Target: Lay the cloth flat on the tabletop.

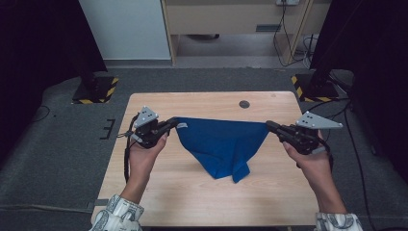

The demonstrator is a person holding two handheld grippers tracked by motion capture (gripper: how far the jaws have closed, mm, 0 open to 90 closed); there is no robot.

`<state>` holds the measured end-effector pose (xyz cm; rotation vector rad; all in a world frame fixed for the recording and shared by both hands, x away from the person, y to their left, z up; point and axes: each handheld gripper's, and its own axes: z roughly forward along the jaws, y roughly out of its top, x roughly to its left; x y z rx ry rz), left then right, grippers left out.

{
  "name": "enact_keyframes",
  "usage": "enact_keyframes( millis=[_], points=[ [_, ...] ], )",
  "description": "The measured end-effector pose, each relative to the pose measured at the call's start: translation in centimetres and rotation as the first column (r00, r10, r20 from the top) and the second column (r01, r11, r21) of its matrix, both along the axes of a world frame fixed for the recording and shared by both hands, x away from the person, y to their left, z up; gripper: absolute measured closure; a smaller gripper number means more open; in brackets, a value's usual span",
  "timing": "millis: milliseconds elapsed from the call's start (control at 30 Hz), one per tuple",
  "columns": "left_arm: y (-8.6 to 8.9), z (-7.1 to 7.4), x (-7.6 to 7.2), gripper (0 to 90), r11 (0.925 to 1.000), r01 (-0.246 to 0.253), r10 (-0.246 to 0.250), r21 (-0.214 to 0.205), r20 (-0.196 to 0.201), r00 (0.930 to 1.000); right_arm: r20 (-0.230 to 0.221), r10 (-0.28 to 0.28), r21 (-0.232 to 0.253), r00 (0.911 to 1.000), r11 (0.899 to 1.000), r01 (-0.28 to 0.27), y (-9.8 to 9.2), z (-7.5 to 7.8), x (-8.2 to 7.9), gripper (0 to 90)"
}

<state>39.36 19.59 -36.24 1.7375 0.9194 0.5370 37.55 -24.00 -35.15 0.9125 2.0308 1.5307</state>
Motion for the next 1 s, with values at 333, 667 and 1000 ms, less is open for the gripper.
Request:
enact_keyframes(
  millis=[333,667,1000],
  points=[
    [0.0,1.4,-0.9,88.6,0.9999,0.016,-0.016,0.003,0.026,0.9995,0.031,0.003,0.007,0.9995,1.0,-0.003,-0.3,1.4,-0.9,89.1],
    [0.1,3.9,-4.4,88.6,0.9987,0.049,-0.05,0.013,0.083,0.9953,0.076,0.019,0.019,0.9969,1.0,-0.02,-0.8,3.3,-2.9,89.1],
    [0.3,6.1,-9.1,88.6,0.997,0.073,-0.076,0.026,0.142,0.987,0.14,0.062,-0.005,0.9881,0.998,-0.062,-1.1,5.4,-7.6,89.1]
  ],
)
